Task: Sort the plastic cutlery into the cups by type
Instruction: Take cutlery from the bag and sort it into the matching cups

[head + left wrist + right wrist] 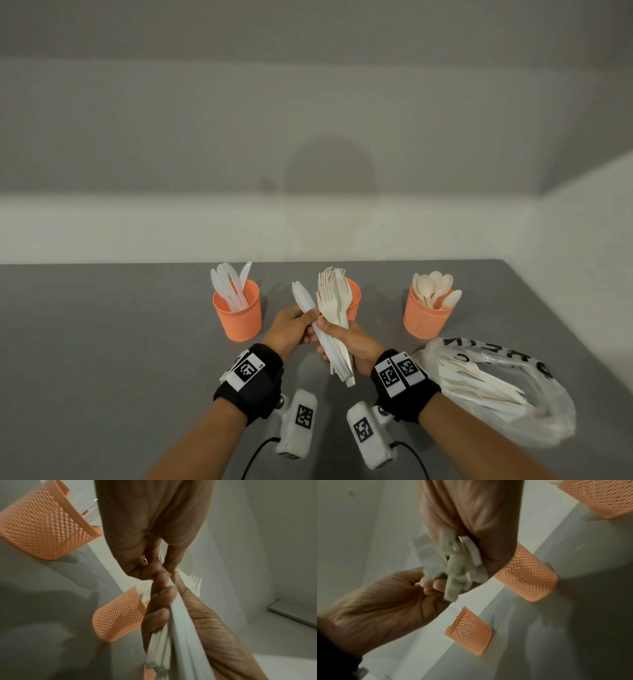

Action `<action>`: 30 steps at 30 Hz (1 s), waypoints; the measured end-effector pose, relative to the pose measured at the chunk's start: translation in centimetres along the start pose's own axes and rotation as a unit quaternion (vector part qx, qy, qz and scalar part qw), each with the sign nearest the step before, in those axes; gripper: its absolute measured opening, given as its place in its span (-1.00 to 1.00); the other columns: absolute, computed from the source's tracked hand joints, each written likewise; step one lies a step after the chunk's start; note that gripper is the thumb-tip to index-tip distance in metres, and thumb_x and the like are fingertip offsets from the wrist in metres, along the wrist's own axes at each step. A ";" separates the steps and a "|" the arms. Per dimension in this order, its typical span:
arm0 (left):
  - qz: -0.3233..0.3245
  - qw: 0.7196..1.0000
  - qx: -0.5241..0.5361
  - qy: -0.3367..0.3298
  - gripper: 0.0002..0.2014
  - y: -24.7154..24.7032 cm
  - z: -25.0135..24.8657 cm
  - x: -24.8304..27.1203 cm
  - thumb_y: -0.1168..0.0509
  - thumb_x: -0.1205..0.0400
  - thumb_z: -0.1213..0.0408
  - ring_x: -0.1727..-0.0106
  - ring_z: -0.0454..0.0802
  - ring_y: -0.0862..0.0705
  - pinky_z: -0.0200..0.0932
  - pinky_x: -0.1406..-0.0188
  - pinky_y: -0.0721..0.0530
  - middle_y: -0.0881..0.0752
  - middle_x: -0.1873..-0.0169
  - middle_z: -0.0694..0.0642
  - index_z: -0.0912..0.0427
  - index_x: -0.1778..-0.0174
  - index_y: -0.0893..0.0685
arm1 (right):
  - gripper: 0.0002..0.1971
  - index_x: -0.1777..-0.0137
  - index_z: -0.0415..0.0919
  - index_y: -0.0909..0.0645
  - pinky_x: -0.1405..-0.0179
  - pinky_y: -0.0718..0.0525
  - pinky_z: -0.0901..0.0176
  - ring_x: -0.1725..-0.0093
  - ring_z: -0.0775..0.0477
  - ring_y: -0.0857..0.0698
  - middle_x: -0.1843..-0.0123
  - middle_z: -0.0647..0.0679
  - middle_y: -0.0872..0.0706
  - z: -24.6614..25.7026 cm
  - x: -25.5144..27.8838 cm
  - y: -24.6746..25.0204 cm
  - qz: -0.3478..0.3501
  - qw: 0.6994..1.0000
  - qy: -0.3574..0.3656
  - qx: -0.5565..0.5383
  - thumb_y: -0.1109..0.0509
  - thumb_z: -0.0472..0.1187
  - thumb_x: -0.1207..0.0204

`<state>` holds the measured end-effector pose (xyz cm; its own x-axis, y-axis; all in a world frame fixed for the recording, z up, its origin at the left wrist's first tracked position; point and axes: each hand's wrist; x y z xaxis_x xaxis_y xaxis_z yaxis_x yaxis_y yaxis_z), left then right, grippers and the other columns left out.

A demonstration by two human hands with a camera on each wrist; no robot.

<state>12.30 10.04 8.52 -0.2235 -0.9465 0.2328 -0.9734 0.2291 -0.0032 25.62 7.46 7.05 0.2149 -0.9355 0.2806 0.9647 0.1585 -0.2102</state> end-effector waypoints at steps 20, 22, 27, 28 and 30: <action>-0.151 0.988 0.027 -0.001 -0.75 0.9 -1.3 0.2 -0.36 -0.54 0.01 0.75 -0.20 -0.19 -0.38 0.73 -0.16 -0.28 0.68 -0.09 0.06 0.32 -0.54 | -0.70 -0.23 -0.01 -0.59 0.09 -0.56 0.19 0.09 -0.09 -0.71 0.07 -0.02 -0.76 -2.1 -1.7 0.6 -0.233 0.919 0.075 0.309 -0.34 -0.13 -0.49; -0.112 0.994 0.001 0.009 -0.66 -0.1 -1.3 0.3 -0.41 -0.48 -0.05 0.77 -0.21 -0.18 -0.39 0.75 -0.16 -0.42 0.57 0.02 0.15 0.32 -0.53 | -0.60 -0.37 -0.08 -0.51 0.07 -0.56 0.19 -0.02 -0.18 -0.72 -0.04 -0.11 -0.77 -1.8 -1.6 0.1 -0.248 0.900 0.094 0.347 -0.30 -0.14 -0.52; -0.094 0.993 0.065 0.014 -0.65 -2.6 -1.5 1.0 -0.47 -0.49 0.23 0.69 0.03 -0.63 -0.30 0.71 -0.61 -0.69 0.43 0.43 0.35 -0.10 -0.65 | -0.60 -0.35 -0.19 -0.44 0.09 -0.58 0.10 -0.07 -0.27 -0.71 -0.06 -0.20 -0.75 -1.4 -0.9 -1.2 -0.240 0.862 0.096 0.437 -0.29 -0.09 -0.55; -0.095 0.991 0.087 0.020 -0.67 -2.8 -1.3 0.9 -0.47 -0.48 0.27 0.75 -0.01 -0.56 -0.34 0.76 -0.56 -0.71 0.46 0.39 0.35 -0.09 -0.64 | -0.60 -0.35 -0.18 -0.44 0.08 -0.59 0.10 -0.07 -0.24 -0.72 -0.06 -0.18 -0.76 -1.5 -0.8 -1.4 -0.228 0.872 0.097 0.423 -0.31 -0.10 -0.54; -0.087 0.991 0.094 0.030 -0.72 -2.6 -0.9 0.4 -0.47 -0.46 0.29 0.82 -0.20 -0.36 -0.41 0.83 -0.28 -0.57 0.76 0.09 0.33 0.00 -0.61 | -0.57 -0.36 -0.10 -0.47 0.06 -0.65 0.13 -0.03 -0.16 -0.74 -0.03 -0.12 -0.77 -1.6 -0.6 -1.5 -0.194 0.898 0.108 0.380 -0.36 -0.12 -0.48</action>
<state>14.75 9.27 9.48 -0.0533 -0.9513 0.3035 -0.9905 0.0117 -0.1371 23.77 7.30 5.64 -0.1155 -0.9933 -0.0102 0.8034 -0.0994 0.5870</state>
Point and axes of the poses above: each hand's wrist, its own x-axis away from the middle knuckle, its own y-axis out of the back of the hand, z = x × y
